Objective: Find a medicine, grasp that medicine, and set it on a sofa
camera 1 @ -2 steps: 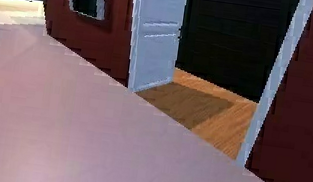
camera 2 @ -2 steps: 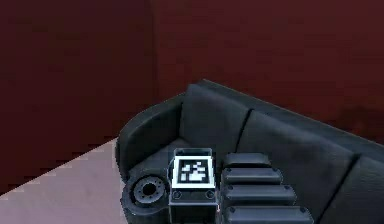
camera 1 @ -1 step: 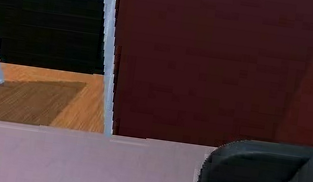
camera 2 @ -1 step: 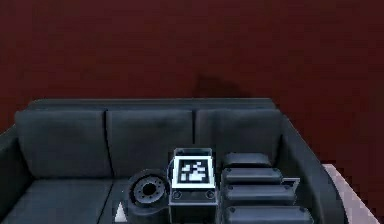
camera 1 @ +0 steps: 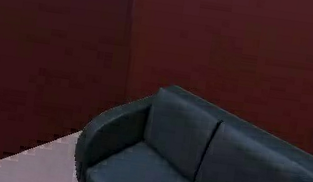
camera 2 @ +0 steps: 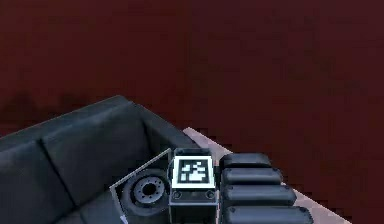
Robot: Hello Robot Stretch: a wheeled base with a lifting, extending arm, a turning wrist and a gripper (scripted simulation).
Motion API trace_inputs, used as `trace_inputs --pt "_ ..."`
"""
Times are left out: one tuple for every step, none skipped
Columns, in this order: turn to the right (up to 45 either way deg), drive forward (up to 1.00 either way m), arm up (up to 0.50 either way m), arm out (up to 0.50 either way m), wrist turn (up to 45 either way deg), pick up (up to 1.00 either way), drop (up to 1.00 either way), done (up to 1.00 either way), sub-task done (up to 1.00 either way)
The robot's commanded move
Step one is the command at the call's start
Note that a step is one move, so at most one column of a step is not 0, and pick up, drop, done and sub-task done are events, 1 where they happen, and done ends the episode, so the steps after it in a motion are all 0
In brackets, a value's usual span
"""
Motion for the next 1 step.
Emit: trace_inputs --pt "45.0 0.0 0.0 0.0 0.0 0.0 0.0 0.0 0.0"
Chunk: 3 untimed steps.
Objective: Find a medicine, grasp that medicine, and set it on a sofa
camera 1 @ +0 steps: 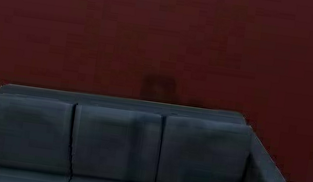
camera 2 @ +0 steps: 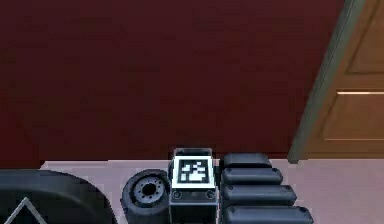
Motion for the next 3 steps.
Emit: trace_inputs --pt "27.0 0.0 0.0 0.0 0.0 0.0 0.0 0.0 0.0" --pt "-45.0 0.0 0.0 0.0 0.0 0.0 0.0 0.0 0.0" --pt "-45.0 0.0 0.0 0.0 0.0 0.0 0.0 0.0 0.0"
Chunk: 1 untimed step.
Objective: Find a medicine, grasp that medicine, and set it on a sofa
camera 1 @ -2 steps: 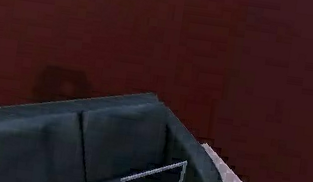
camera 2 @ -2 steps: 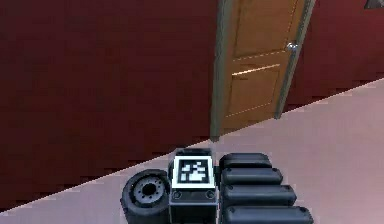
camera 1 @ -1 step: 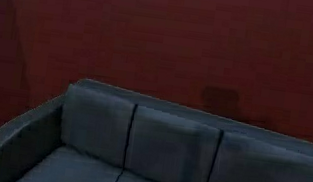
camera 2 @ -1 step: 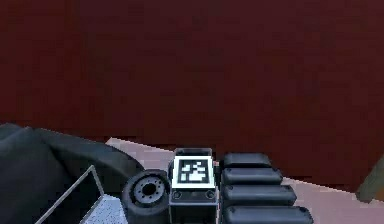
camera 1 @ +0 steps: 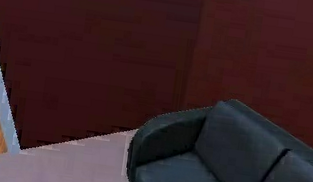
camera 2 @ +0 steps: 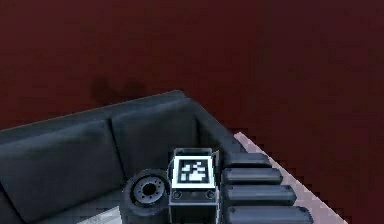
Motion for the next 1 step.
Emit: trace_inputs --pt "-45.0 0.0 0.0 0.0 0.0 0.0 0.0 0.0 0.0"
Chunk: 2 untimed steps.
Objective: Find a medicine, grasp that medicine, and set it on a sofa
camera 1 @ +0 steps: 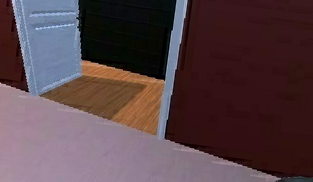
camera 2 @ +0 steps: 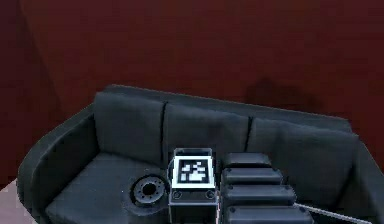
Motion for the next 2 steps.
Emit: trace_inputs --pt "-15.0 0.0 0.0 0.0 0.0 0.0 0.0 0.0 0.0" --pt "0.0 0.0 0.0 0.4 0.0 0.0 0.0 0.0 0.0"
